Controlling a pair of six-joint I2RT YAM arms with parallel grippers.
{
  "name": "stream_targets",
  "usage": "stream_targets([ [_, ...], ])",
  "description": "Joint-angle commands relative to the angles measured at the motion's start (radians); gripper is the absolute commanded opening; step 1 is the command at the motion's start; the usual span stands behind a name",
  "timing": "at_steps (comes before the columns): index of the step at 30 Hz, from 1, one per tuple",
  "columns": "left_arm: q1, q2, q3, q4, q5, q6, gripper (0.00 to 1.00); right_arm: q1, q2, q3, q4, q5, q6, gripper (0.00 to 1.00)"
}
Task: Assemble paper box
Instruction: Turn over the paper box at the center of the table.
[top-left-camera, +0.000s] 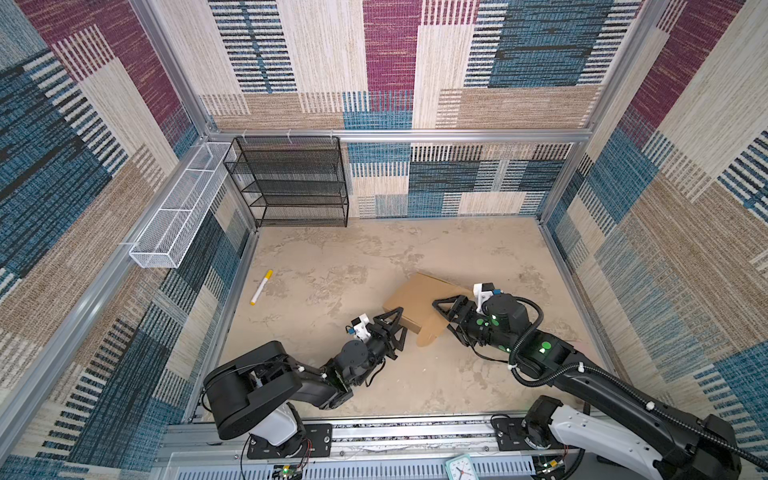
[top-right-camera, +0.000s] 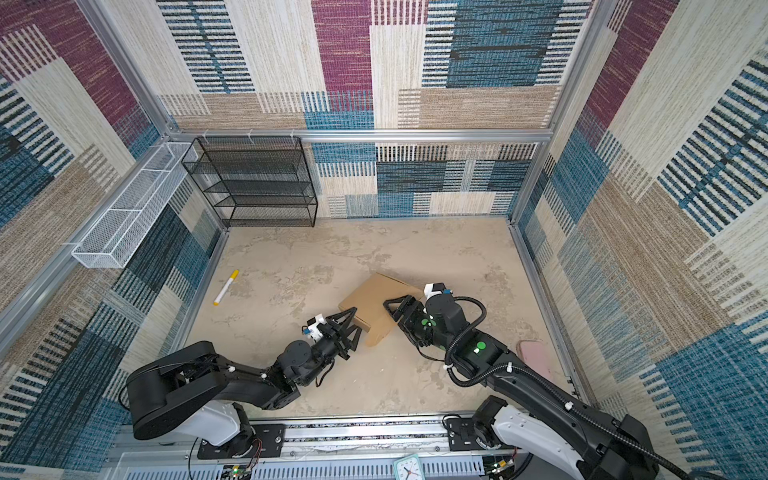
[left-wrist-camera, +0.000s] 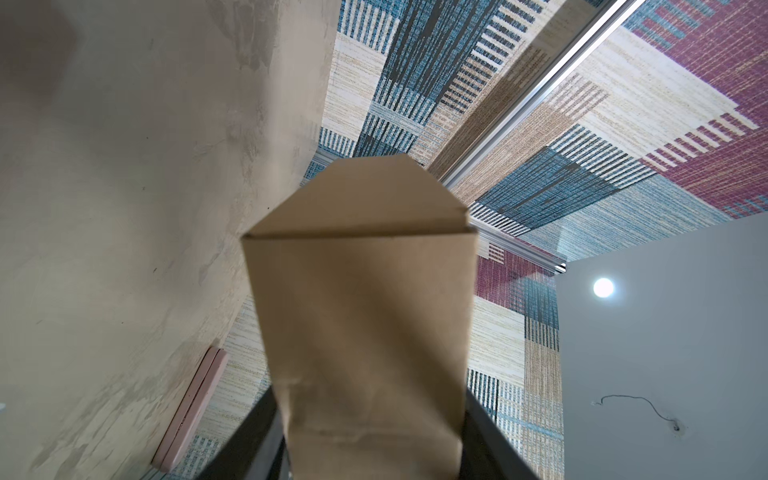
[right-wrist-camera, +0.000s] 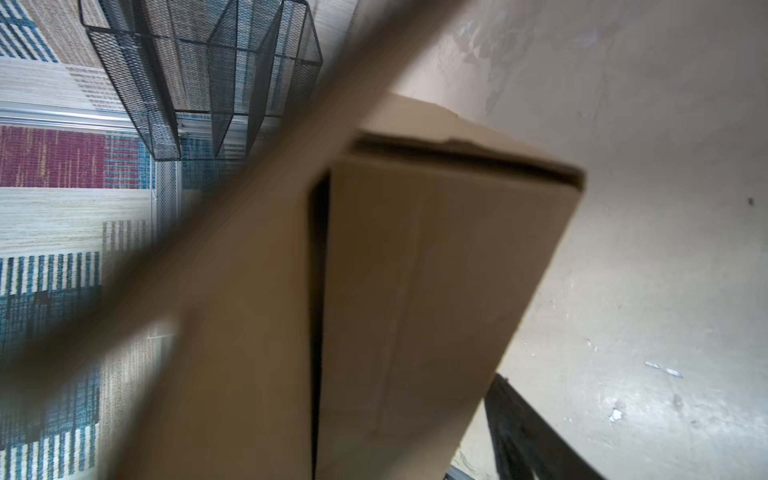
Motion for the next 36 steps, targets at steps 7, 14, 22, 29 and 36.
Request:
stream_targets([
  [7,-0.002,-0.008,-0.01,0.051,-0.006,0.011,0.29,0.001,-0.077,0.013,-0.058,0.059,-0.009,0.8],
  [14,-0.004,0.001,0.0,0.051,-0.003,0.013,0.29,0.0,-0.021,-0.01,0.011,-0.016,-0.004,0.81],
  [22,-0.005,-0.007,0.002,0.051,-0.004,0.025,0.28,0.001,-0.004,-0.013,0.035,0.001,-0.012,0.79],
  [29,-0.006,-0.01,0.003,0.051,-0.006,0.037,0.29,0.002,-0.005,-0.011,0.045,0.022,-0.015,0.66],
  [36,-0.006,-0.013,0.009,0.051,-0.005,0.051,0.35,0.002,-0.017,-0.007,0.033,0.043,-0.017,0.61],
])
